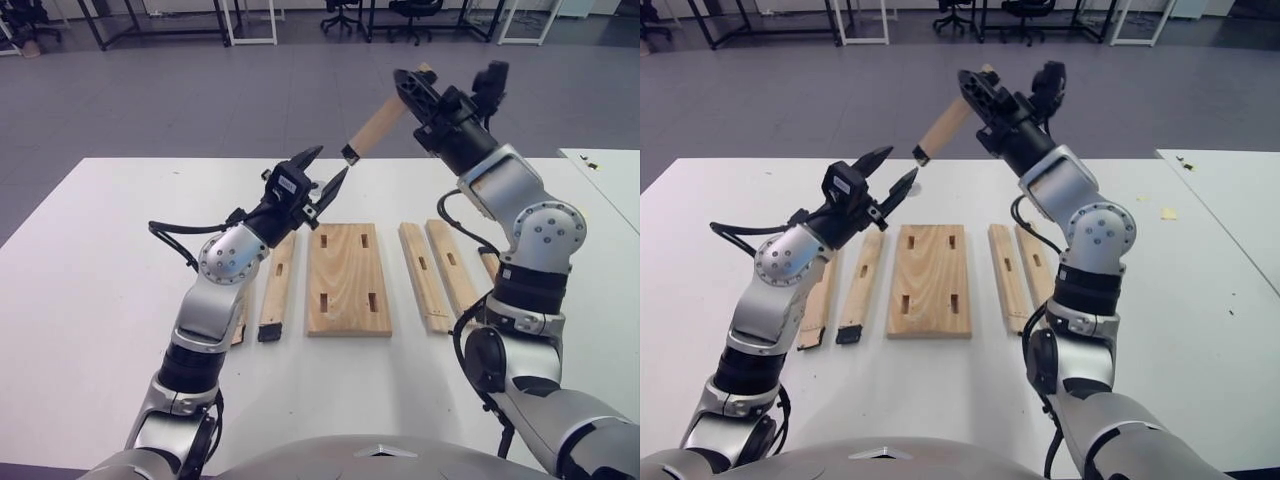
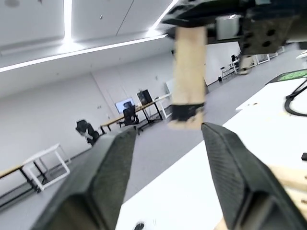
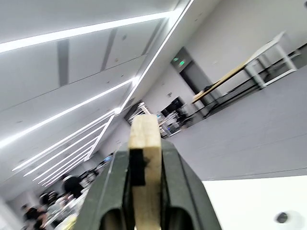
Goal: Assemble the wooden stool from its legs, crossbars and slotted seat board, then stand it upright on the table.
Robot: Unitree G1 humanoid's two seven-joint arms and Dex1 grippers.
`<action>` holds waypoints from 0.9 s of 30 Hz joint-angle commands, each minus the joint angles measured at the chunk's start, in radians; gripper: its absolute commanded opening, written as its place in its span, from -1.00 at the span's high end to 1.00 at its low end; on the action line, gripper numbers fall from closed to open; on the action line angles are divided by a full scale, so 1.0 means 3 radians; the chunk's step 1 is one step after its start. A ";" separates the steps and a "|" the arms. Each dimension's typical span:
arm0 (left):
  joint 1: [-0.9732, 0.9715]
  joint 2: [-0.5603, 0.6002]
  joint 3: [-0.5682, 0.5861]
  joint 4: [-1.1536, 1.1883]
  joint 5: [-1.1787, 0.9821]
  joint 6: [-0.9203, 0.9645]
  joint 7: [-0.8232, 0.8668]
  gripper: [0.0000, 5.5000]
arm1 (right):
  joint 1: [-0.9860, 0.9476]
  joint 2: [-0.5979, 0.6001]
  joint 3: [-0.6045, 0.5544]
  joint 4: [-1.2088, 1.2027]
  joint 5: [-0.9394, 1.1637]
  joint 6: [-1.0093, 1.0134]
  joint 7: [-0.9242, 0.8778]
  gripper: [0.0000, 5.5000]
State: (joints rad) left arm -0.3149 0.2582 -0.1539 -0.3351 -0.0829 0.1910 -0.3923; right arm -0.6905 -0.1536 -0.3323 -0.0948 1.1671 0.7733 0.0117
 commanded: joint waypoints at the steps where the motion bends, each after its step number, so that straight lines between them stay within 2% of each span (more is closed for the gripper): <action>1: 0.0143 0.0040 0.0174 -0.0040 -0.0050 0.0094 0.0053 -0.16 | 0.0459 -0.0144 -0.0229 -0.0158 -0.0415 -0.0394 -0.0055 0.85; 6: 0.0264 0.0010 0.0399 -0.0073 -0.0091 0.0192 0.0197 -0.42 | 0.0997 -0.0278 -0.0201 -0.0254 -0.0920 -0.0691 0.0128 0.85; 15: 0.0286 -0.0119 0.0736 0.0053 -0.0235 0.0257 0.0436 -0.43 | 0.1567 -0.0130 -0.0094 -0.0256 -0.1406 -0.1185 0.0356 0.85; 27: 0.0425 -0.0105 0.0709 0.0070 -0.0170 0.0238 0.0475 -0.43 | 0.2004 0.0045 0.0084 -0.0403 -0.1533 -0.1226 0.0407 0.85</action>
State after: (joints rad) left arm -0.1989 0.2197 0.0627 -0.3154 -0.1448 0.2544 -0.2564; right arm -0.0946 -0.1463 -0.3227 -0.2175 0.7233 0.4113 0.1247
